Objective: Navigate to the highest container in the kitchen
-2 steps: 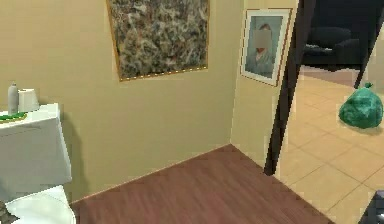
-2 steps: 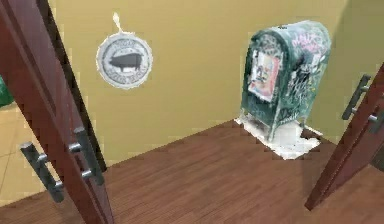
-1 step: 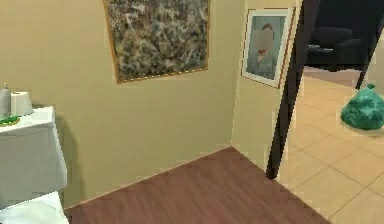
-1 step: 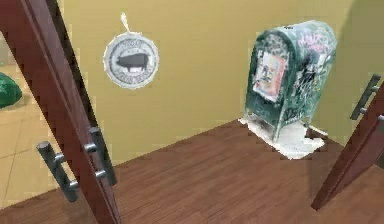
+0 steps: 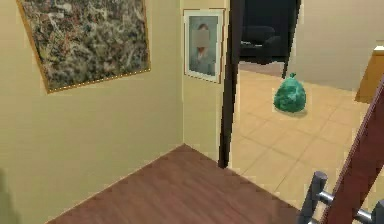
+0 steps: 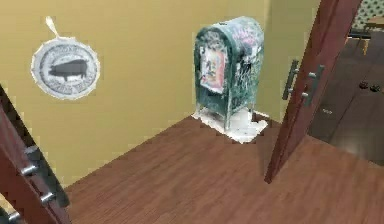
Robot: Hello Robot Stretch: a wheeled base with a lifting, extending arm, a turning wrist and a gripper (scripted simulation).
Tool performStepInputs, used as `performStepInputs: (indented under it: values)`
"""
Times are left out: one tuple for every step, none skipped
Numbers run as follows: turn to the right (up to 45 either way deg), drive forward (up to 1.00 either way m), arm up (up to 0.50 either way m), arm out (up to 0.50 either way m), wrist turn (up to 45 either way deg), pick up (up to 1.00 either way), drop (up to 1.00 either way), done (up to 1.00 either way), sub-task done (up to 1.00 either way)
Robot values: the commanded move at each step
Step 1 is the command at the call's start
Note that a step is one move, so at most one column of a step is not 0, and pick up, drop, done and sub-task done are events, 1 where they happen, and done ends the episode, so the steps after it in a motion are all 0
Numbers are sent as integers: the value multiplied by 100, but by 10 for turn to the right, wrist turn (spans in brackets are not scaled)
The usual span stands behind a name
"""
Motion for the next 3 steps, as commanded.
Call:
performStepInputs:
  values:
    - [0, 65, 0, 0, 0, 0, 0, 0, 0]
    - [300, 0, 0, 0, 0, 0, 0, 0, 0]
    - [0, 70, 0, 0, 0, 0, 0, 0, 0]
